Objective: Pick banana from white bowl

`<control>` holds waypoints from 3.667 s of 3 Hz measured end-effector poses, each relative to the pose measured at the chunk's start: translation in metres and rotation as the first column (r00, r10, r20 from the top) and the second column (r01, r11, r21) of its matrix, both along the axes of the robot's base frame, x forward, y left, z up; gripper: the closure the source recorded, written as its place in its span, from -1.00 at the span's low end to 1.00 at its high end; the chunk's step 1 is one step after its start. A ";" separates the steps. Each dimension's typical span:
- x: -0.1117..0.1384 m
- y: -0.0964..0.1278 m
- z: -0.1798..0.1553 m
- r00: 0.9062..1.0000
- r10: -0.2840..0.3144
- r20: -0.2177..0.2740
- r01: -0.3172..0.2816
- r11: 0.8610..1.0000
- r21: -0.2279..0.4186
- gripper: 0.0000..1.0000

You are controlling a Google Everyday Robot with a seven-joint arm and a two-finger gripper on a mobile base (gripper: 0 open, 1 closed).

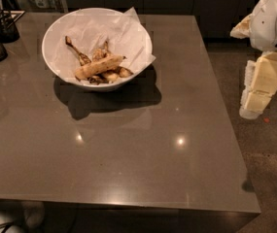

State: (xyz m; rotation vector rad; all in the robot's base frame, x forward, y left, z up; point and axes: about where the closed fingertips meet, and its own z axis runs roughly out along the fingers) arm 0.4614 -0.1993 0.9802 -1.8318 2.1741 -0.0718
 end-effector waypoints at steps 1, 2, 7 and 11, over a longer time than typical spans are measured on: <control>0.017 0.020 -0.006 0.997 0.079 -0.018 -0.078 0.997 0.023 -1.00; 0.021 0.022 -0.006 0.997 0.082 -0.005 -0.082 0.996 0.028 -1.00; 0.106 0.117 0.018 0.975 0.211 0.067 -0.217 0.969 0.120 -1.00; 0.147 0.233 0.000 0.924 0.380 0.046 -0.381 0.925 0.005 -1.00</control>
Offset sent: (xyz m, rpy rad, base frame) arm 0.0148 0.0177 -0.0053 0.0200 0.0167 0.0699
